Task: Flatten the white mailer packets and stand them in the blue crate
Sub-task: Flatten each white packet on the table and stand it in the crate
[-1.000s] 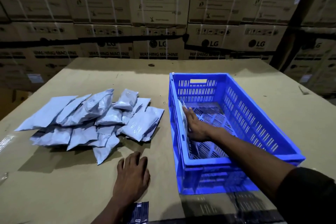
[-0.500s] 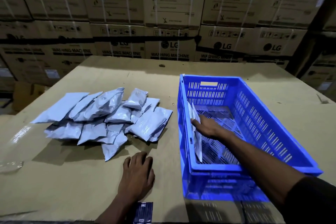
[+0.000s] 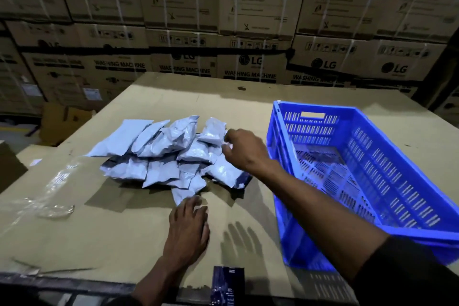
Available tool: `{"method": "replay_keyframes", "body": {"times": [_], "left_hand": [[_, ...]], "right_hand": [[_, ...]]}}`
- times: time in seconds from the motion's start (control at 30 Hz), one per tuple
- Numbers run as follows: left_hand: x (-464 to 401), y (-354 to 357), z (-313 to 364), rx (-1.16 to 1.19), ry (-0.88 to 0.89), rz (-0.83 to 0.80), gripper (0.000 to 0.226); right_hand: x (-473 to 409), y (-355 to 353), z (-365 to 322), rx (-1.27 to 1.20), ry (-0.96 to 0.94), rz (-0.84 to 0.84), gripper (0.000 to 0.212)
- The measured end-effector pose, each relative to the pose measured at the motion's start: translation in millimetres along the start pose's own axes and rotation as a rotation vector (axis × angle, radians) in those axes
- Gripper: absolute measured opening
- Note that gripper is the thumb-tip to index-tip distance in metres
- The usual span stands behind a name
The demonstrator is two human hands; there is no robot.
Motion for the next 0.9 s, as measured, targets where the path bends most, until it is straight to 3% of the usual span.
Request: {"method": "replay_keyframes", "body": {"times": [0.13,0.27,0.57,0.73,0.9], "left_hand": [[4.5,-19.7,-51.6,-0.053,-0.164,0.045,0.043],[3.3,-20.7,-66.8,-0.1,-0.199,-0.02,0.051],[-6.5,-15.9,-69.7,-0.089,-0.131,-0.081,0.043],[-6.5,-15.8,-69.8,-0.086,-0.128,-0.065,0.039],[-6.7,-17.0,-71.0,-0.058,-0.113,-0.035,0.039]], "right_hand": [[5.2,68.9,-14.0,0.026,0.097,-0.275,0.036],[30.2,128.3,1.8,0.163,0.181,-0.445,0.072],[11.2,159.3,2.7,0.067,0.23,-0.427,0.078],[42.5,165.4,-5.5,0.059,0.136,-0.28,0.068],[100.3,165.9,-24.7,-0.014,-0.027,-0.156,0.044]]}}
Point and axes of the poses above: each hand's wrist, its own x-axis away from the middle knuckle, its own y-axis out of the palm, z = x × y, the point moved 2 cm from there along -x, towards the middle knuckle, and after that the axes turned 15 degrees about -y, right-handed, at the moved point
